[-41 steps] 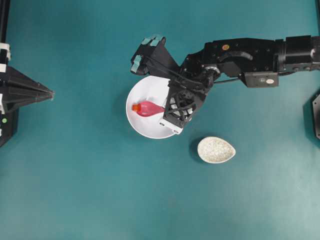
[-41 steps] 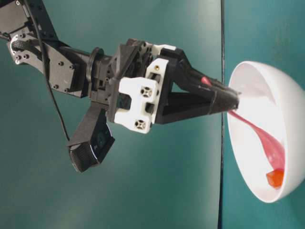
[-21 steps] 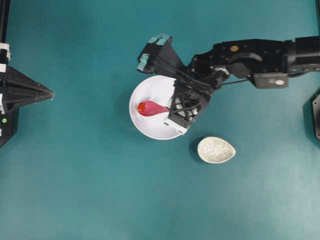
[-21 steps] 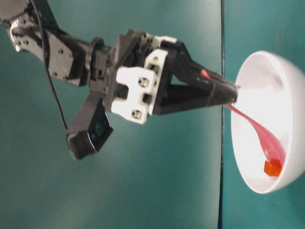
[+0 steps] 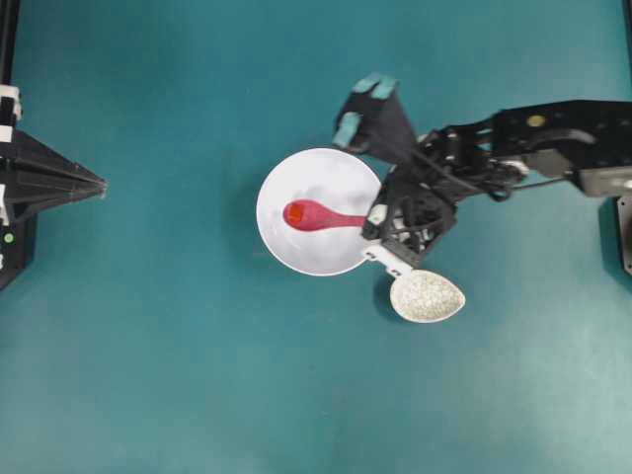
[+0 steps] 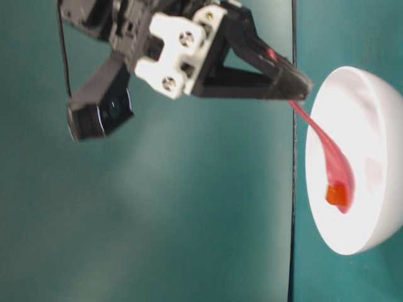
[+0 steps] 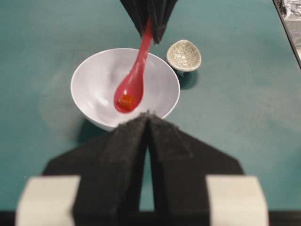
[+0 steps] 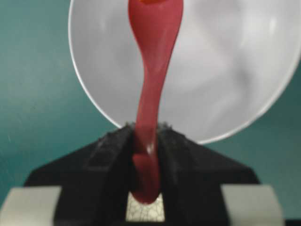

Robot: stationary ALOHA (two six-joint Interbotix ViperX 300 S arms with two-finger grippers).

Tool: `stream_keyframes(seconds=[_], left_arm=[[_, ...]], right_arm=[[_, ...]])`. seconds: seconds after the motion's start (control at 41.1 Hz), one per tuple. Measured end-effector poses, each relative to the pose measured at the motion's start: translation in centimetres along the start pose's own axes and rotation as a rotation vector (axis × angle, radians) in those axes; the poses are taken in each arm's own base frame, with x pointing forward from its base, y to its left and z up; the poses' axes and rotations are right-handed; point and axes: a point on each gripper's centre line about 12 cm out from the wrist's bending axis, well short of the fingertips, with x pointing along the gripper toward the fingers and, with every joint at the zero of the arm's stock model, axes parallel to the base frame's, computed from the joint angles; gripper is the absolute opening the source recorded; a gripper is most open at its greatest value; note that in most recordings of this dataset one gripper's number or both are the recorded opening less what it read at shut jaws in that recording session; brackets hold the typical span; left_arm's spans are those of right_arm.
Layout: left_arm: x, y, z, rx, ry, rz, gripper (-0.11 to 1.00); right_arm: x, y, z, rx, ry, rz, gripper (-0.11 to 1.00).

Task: Grip the spoon and scoop the red block from the bowl with right arm.
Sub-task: 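Drag the spoon under the red cube to scoop it, then raise the spoon holding the red cube up out of the bowl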

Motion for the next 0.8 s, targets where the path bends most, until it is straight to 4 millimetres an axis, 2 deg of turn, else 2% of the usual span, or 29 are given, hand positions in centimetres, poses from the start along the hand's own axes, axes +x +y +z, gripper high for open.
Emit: stream_keyframes(seconds=[0.292,0.486,0.802], left_arm=[[0.0,0.0,0.0,0.0,-0.003,0.001,0.0],[0.0,0.0,0.0,0.0,-0.002,0.0,0.0],[0.0,0.0,0.0,0.002,-0.002,0.0,0.0]], right_arm=[[-2.1,-1.4,-1.9,0.006,-0.132,0.032,0.21],[-2.0,-1.6,-2.8,0.0,-0.144,0.036,0.21],[-2.2,-1.3,-2.5,0.043,-0.166,0.057,0.21]])
